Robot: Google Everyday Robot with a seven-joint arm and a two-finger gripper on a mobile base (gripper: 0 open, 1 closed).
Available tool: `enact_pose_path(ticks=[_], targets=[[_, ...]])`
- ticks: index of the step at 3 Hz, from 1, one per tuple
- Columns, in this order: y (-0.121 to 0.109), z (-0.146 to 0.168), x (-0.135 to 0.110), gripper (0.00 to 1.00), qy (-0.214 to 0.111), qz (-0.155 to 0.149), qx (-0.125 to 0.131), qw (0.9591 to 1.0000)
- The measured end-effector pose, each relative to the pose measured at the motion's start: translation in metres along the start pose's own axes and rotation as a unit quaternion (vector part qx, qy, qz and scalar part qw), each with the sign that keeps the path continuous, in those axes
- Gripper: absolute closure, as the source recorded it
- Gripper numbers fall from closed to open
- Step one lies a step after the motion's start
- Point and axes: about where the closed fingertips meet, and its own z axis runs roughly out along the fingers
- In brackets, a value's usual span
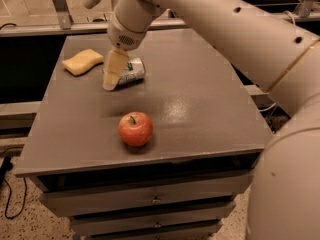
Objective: Pick 7up can
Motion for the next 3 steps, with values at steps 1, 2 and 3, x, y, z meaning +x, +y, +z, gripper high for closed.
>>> enact_pose_path(ticks=[1, 2, 3], targets=[[-0.001, 0.035, 0.009, 0.00, 0.018, 0.035, -0.019, 0.9991], [0.001, 0.064, 0.021, 0.01, 0.040, 0.065, -0.037, 0.9964], [0.001, 0.072, 0.026, 0.23, 0.045, 0.077, -0.042, 0.9951]])
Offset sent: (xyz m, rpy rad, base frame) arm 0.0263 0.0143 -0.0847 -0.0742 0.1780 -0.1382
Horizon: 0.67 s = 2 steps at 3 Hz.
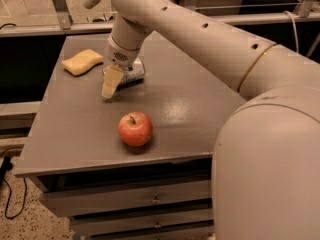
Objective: Pick 7up can
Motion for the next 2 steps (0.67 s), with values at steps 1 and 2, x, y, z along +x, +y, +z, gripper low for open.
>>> enact_pose_path(ticks=[1, 2], targets=[[-0.003, -0.006, -0.004, 0.46, -0.008, 0.004, 0.003, 1.0000], [-0.006, -0.032, -0.012, 0.70, -0.042, 0.002, 0.012, 0.9990]])
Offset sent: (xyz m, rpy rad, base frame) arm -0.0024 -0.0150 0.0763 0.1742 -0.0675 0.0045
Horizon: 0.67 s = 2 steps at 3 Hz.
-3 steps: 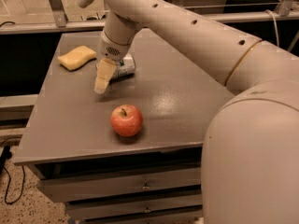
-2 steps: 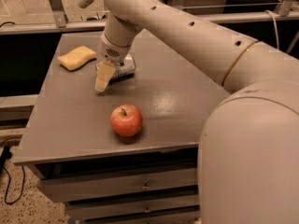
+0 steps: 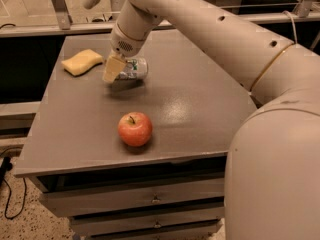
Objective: Pick 7up can
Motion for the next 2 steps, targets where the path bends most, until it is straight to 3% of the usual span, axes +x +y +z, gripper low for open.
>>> enact_pose_path(ticks=[1, 2], targets=[[-0.005, -0.033, -0.005, 0.93, -0.056, 0.007, -0.001, 0.9984], [-0.014, -0.071, -0.001, 1.00, -0.142, 0.026, -0.014, 0.9894]])
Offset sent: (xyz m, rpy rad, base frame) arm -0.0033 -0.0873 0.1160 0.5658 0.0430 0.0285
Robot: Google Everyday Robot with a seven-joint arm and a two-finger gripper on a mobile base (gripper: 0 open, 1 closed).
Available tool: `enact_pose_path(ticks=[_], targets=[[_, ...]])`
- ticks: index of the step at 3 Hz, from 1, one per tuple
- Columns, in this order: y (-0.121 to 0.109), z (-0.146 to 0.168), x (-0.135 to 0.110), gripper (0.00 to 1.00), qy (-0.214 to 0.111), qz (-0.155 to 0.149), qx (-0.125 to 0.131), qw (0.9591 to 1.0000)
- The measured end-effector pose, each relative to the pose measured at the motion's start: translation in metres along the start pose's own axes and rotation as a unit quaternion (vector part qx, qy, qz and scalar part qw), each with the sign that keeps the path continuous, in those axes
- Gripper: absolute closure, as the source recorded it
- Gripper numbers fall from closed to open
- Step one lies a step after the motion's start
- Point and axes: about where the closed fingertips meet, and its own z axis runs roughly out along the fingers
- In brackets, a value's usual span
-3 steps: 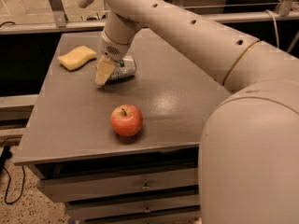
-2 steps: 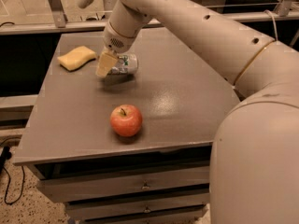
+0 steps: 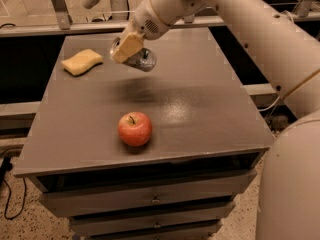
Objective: Pick 7up can
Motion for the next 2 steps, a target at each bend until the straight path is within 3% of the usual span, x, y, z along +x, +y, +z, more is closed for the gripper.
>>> enact_pose_path(ticks=[1, 2], targets=[[-0.008, -0.039, -0.001, 1.00, -0.103, 0.025, -0.018, 0.9942], [-0.005, -0.055, -0.012, 1.00, -0.152, 0.039, -0.034, 0.9870]])
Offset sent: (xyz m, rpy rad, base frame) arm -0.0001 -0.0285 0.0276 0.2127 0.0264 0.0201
